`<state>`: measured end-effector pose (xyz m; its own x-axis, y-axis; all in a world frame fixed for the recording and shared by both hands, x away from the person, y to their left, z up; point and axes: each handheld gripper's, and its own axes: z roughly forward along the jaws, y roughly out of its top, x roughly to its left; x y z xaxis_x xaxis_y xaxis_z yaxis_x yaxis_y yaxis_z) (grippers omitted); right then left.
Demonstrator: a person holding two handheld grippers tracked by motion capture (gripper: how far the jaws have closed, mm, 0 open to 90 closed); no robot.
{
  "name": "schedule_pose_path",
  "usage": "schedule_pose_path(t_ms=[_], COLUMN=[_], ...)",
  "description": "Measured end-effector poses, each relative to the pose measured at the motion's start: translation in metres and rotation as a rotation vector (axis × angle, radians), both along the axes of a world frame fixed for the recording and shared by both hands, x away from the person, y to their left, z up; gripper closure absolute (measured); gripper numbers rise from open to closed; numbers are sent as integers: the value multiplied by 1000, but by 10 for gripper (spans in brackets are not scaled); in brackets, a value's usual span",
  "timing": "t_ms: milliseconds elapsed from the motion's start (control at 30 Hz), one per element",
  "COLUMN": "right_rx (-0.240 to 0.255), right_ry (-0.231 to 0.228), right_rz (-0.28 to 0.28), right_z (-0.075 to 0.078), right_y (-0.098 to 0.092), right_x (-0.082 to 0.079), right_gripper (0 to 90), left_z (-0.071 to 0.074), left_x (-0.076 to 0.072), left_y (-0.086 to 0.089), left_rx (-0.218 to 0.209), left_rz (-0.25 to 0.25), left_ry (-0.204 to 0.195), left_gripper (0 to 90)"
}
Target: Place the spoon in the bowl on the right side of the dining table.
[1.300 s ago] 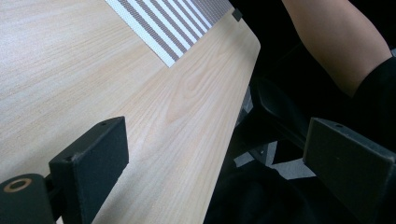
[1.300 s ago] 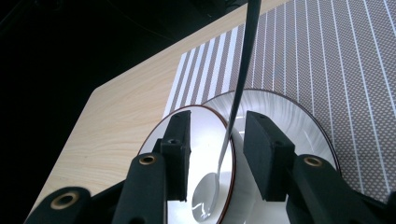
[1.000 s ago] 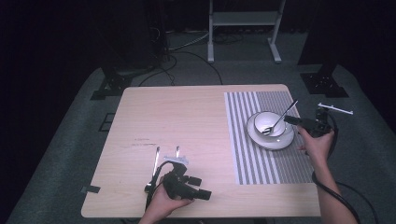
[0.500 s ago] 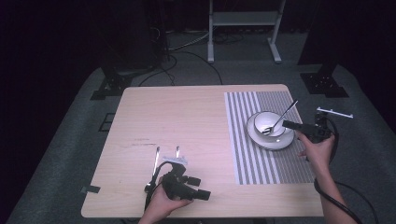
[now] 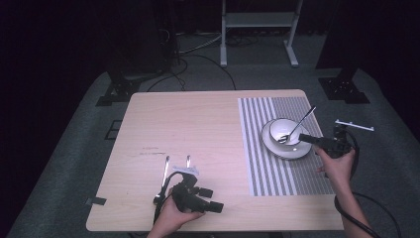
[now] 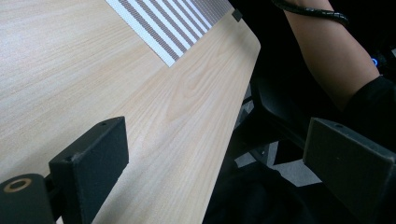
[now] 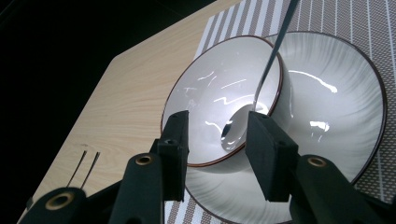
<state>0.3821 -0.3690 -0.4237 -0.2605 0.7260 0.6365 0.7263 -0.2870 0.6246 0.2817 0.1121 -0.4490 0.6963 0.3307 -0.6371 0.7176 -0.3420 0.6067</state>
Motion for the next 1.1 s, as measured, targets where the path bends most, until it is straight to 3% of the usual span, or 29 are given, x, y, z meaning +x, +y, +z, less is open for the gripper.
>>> schedule_pose_path(t_ms=[1100], right_rx=[18], right_ry=[0], right_rz=[74], right_z=[-12], right_y=[18], right_x=[-33], right_gripper=[569], left_z=[-1], left_x=[1], left_y=[0], left_rx=[-3], left_rz=[7], left_ry=[-1], left_gripper=[55])
